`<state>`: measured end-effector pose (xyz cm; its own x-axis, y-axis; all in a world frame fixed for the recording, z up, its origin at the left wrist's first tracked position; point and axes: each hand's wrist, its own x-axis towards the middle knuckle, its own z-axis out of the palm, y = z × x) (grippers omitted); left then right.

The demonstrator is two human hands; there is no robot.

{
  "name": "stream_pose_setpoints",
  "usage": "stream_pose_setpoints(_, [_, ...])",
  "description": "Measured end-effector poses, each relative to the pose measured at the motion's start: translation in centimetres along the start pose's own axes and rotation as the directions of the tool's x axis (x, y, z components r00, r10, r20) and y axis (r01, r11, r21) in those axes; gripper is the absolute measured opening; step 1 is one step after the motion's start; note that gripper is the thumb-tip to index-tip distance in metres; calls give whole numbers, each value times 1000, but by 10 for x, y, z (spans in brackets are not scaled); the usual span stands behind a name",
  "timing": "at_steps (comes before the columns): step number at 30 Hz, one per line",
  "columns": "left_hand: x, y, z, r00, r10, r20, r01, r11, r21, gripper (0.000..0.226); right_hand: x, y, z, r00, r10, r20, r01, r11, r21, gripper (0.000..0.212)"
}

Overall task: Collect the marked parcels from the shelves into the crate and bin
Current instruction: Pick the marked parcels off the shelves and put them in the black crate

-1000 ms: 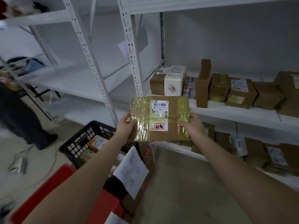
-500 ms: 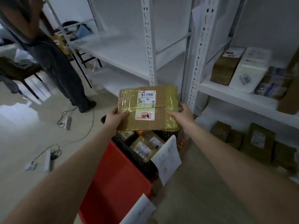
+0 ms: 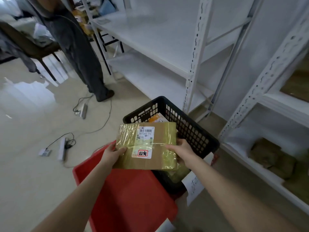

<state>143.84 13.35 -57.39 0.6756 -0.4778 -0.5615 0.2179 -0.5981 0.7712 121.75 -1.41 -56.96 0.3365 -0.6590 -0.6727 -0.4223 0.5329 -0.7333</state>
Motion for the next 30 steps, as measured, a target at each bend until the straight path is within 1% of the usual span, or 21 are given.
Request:
stream_pose_setpoints(4, [20, -11, 1, 1000, -8, -30, 9, 999, 34, 61, 23, 13, 7, 992, 97, 77, -97, 995, 5, 69])
stream_pose_setpoints(7, [36, -5, 10, 996, 26, -85, -21, 998, 53, 61, 48, 13, 6, 991, 111, 73, -115, 993, 42, 76])
stream_pose_setpoints(10, [46, 5, 21, 984, 40, -173, -29, 997, 65, 57, 75, 3, 3, 992, 105, 76, -113, 987, 112, 78])
stream_pose_setpoints(12, [52, 9, 30, 965, 29, -262, -13, 998, 64, 64, 91, -2, 1, 989, 136, 61, -145, 973, 181, 77])
stream_pose_setpoints(14, [58, 14, 45, 934, 17, -358, 10, 997, 75, 68, 106, -7, -1, 982, 183, 44, -188, 951, 244, 85])
stream_pose_setpoints(15, [60, 17, 55, 926, 15, -376, 14, 997, 74, 67, 114, -10, -3, 975, 214, 55, -221, 938, 268, 90])
stream_pose_setpoints(16, [62, 22, 68, 933, 4, -360, 16, 998, 54, 64, 120, -12, -6, 965, 249, 78, -260, 917, 301, 88])
stream_pose_setpoints(17, [64, 27, 82, 951, -4, -309, 10, 1000, 18, 63, 127, -15, -10, 956, 276, 101, -294, 899, 324, 78])
stream_pose_setpoints(19, [67, 39, 113, 985, -40, -169, 22, 994, -104, 69, 140, -21, -17, 946, 295, 133, -323, 878, 352, 50])
stream_pose_setpoints(20, [68, 44, 125, 986, -42, -160, 20, 990, -139, 74, 147, -24, -21, 949, 284, 135, -314, 882, 351, 46])
stream_pose_setpoints(21, [73, 46, 135, 979, -15, -202, -12, 991, -132, 77, 155, -26, -25, 956, 265, 126, -292, 897, 332, 50])
stream_pose_setpoints(22, [77, 50, 139, 961, 24, -274, -44, 997, -69, 80, 163, -27, -29, 964, 244, 104, -264, 918, 295, 58])
stream_pose_setpoints(23, [83, 53, 139, 934, 71, -349, -64, 997, 32, 85, 171, -30, -33, 972, 221, 83, -235, 941, 245, 64])
stream_pose_setpoints(24, [91, 56, 135, 912, 109, -396, -59, 989, 136, 90, 178, -33, -38, 979, 192, 75, -203, 960, 192, 64])
stream_pose_setpoints(25, [99, 58, 130, 902, 140, -409, -47, 972, 229, 93, 186, -39, -43, 984, 157, 80, -167, 977, 133, 57])
stream_pose_setpoints(26, [108, 59, 125, 915, 142, -378, -25, 954, 300, 93, 194, -45, -48, 986, 134, 102, -142, 987, 70, 51])
stream_pose_setpoints(27, [116, 58, 122, 940, 134, -313, -11, 932, 363, 93, 202, -52, -52, 984, 128, 127, -131, 991, 21, 49])
stream_pose_setpoints(29, [132, 55, 124, 982, 79, -170, 11, 881, 473, 93, 222, -61, -53, 979, 129, 160, -120, 991, -66, 49])
stream_pose_setpoints(30, [137, 54, 128, 988, 61, -140, 21, 853, 522, 92, 232, -62, -51, 979, 132, 158, -115, 987, -112, 49])
